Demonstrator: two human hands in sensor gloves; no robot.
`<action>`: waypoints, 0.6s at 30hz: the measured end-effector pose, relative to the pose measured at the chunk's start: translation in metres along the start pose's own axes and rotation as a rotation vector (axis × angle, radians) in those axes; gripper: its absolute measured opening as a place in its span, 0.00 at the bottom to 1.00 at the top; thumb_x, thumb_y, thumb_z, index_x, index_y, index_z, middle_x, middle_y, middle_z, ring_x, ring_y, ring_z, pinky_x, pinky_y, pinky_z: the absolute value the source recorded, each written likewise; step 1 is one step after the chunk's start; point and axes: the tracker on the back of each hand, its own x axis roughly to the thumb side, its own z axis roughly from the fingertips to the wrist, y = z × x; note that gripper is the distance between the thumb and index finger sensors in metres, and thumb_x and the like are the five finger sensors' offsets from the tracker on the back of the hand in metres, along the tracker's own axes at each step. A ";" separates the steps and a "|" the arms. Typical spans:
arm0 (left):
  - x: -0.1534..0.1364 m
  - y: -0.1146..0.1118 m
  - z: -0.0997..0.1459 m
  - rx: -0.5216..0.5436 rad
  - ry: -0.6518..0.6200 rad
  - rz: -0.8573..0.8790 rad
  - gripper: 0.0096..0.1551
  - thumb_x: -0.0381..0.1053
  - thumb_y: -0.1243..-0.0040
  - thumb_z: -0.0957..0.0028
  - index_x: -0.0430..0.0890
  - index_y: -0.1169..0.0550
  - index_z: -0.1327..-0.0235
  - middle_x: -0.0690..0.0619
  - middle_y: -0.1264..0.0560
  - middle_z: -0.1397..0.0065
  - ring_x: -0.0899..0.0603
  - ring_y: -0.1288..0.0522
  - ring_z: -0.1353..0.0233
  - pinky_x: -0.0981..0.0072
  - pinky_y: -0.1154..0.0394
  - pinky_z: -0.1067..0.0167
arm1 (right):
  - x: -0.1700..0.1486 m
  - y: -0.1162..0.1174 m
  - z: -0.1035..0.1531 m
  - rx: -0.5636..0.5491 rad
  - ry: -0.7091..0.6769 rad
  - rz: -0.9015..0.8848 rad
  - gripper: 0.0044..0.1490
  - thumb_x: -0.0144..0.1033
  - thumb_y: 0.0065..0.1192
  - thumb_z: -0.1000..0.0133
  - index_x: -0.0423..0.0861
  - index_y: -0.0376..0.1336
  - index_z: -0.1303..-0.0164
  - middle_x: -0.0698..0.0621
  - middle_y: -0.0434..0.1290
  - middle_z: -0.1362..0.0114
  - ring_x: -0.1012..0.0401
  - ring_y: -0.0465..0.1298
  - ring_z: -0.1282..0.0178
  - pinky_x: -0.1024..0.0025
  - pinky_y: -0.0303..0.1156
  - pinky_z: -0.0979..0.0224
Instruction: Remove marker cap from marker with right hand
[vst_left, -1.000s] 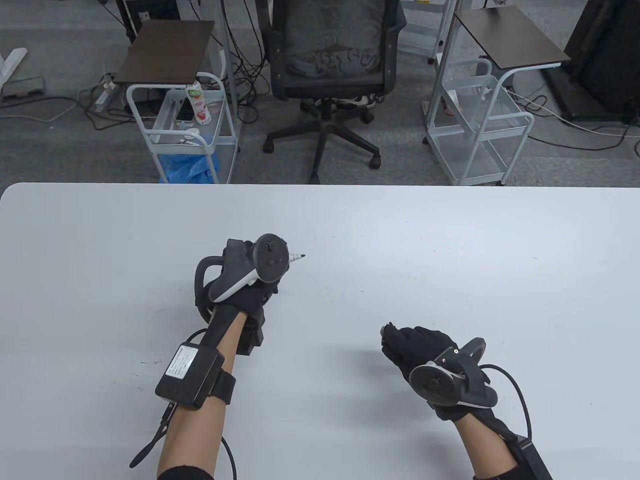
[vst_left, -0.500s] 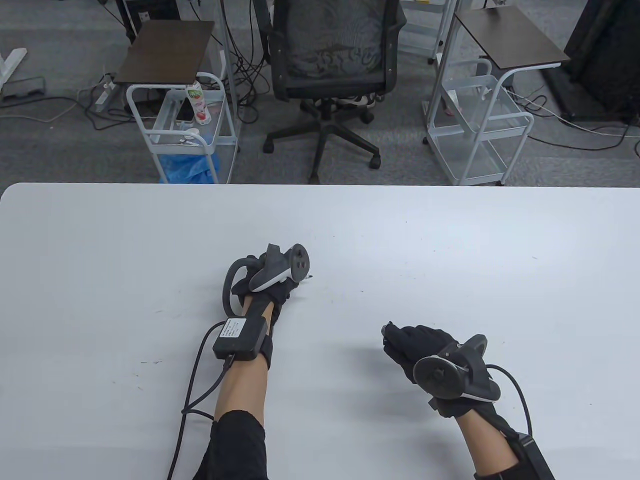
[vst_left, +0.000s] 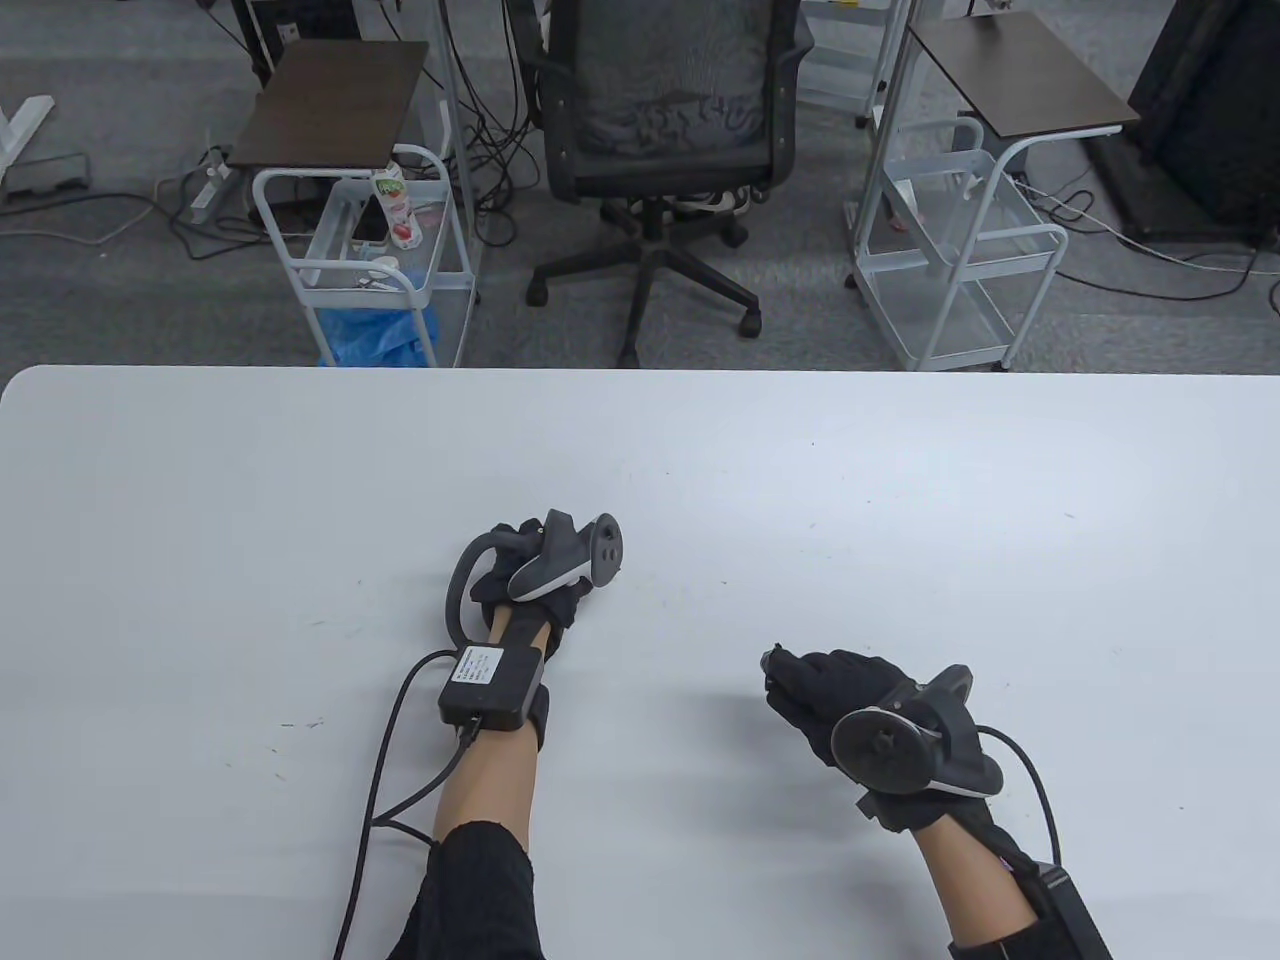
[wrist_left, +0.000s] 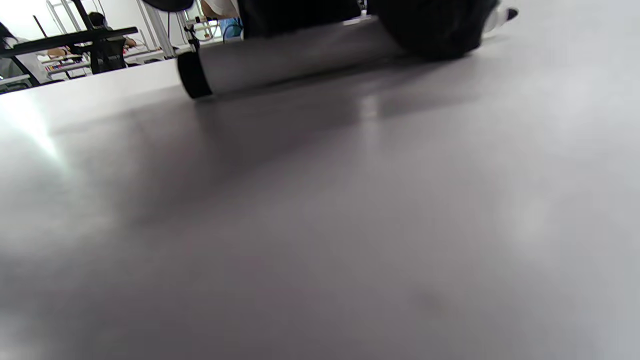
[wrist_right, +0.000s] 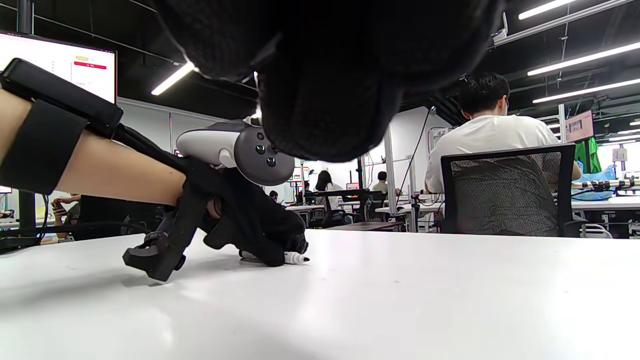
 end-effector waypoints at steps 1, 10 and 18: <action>0.000 0.000 0.001 -0.026 -0.012 -0.011 0.36 0.59 0.42 0.50 0.60 0.35 0.25 0.57 0.34 0.20 0.47 0.33 0.20 0.39 0.43 0.16 | 0.000 0.000 0.000 0.000 -0.003 -0.002 0.31 0.43 0.56 0.41 0.42 0.68 0.32 0.52 0.81 0.43 0.61 0.81 0.53 0.70 0.78 0.47; -0.010 0.030 0.029 0.039 -0.070 0.022 0.53 0.67 0.46 0.55 0.57 0.48 0.15 0.48 0.48 0.10 0.39 0.44 0.13 0.39 0.46 0.16 | -0.002 -0.003 0.000 -0.031 -0.011 -0.025 0.31 0.44 0.56 0.41 0.43 0.68 0.32 0.52 0.81 0.43 0.62 0.81 0.53 0.70 0.78 0.47; -0.024 0.087 0.092 0.196 -0.088 0.094 0.57 0.74 0.53 0.56 0.58 0.54 0.12 0.45 0.55 0.07 0.36 0.45 0.11 0.33 0.45 0.17 | -0.003 -0.002 0.000 -0.029 0.002 -0.019 0.31 0.40 0.55 0.41 0.42 0.66 0.29 0.51 0.80 0.39 0.61 0.81 0.50 0.70 0.78 0.45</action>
